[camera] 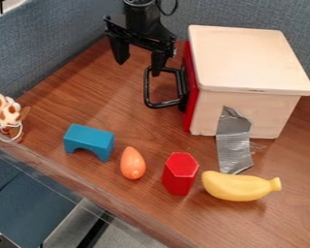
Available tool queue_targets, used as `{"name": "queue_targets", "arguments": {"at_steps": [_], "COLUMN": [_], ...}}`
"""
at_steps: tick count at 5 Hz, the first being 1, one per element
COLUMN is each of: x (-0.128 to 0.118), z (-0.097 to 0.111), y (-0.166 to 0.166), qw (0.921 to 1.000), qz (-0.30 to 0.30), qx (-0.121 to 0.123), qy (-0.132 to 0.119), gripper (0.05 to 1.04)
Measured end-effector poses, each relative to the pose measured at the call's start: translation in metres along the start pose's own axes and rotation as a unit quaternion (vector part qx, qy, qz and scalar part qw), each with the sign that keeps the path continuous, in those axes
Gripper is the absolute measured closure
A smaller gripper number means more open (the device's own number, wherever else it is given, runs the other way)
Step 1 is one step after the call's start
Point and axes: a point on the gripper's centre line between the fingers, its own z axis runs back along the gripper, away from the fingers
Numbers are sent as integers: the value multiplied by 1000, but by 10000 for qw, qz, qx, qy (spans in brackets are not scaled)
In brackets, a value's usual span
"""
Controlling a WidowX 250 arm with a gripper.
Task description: Open the drawer
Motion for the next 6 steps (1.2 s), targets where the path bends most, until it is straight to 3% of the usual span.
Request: {"name": "queue_targets", "arguments": {"at_steps": [2, 4, 6], "x": [-1, 1, -9], "z": [-13, -18, -32], "y": [2, 8, 7], "qw": [9998, 9993, 9960], "qz": [130, 278, 731], "qx": [76, 248, 397], "qy": [112, 29, 321], "gripper": [84, 84, 84]}}
